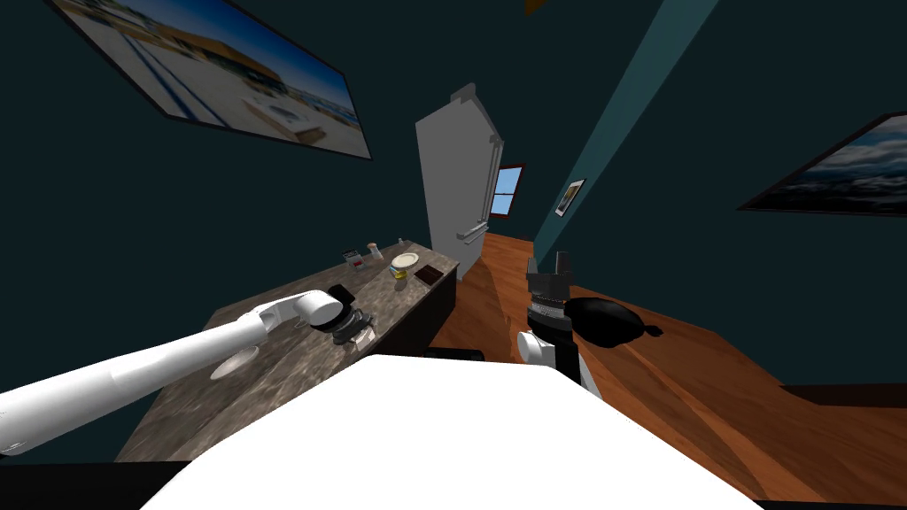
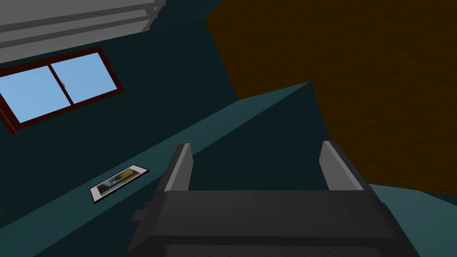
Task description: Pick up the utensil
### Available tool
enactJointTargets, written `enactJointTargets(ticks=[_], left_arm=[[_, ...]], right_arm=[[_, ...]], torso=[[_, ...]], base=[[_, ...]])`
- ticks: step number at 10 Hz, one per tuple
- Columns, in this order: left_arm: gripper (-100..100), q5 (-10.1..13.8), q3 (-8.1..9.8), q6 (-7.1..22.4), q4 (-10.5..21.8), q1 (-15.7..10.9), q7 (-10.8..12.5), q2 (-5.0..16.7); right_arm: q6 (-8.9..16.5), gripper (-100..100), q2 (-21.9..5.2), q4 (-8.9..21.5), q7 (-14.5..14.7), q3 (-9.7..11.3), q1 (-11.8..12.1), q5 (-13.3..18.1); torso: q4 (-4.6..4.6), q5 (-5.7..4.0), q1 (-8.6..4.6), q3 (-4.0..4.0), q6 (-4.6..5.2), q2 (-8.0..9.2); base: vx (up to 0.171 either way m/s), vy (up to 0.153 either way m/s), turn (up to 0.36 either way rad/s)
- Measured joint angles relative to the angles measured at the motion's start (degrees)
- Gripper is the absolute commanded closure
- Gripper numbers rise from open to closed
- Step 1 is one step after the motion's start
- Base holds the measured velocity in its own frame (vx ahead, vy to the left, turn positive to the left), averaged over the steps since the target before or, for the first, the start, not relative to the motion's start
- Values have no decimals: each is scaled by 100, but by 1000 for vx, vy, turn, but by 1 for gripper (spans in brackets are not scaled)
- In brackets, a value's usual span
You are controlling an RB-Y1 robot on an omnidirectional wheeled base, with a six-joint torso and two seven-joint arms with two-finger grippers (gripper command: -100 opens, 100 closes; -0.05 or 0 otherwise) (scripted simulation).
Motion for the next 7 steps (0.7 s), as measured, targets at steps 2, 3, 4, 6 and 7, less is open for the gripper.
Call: enactJointTargets(ticks=[2, 3, 4, 6, 7], left_arm=[[0, -1, -1, 1, -1, 0, -2, 0], [100, -1, 0, 0, -1, 0, -2, 0], [100, -55, 118, 81, -3, 17, -64, -93], [100, -254, 355, 410, 57, -130, -246, -405], [100, -360, 502, 585, 3, -151, -279, -558]], right_arm=[[0, 0, 0, 0, 0, 0, 0, 0], [0, 0, 0, 0, 0, 0, 0, 0], [0, 0, 0, 0, 0, 0, 0, 0], [0, 0, 0, 0, 0, 0, 0, 0], [0, 0, 0, 0, 0, 0, 0, 0]], torso=[[0, 0, 0, 0, -1, 0], [0, 0, 0, 0, -1, 0], [3, 0, 1, 2, -1, 2], [4, 0, 0, 3, 6, 2], [6, -1, -1, 4, 7, 2]], base=[[0, 0, 0], [-6, 3, 62], [-14, 1, 103], [-8, 4, 24], [-4, 3, 17]])
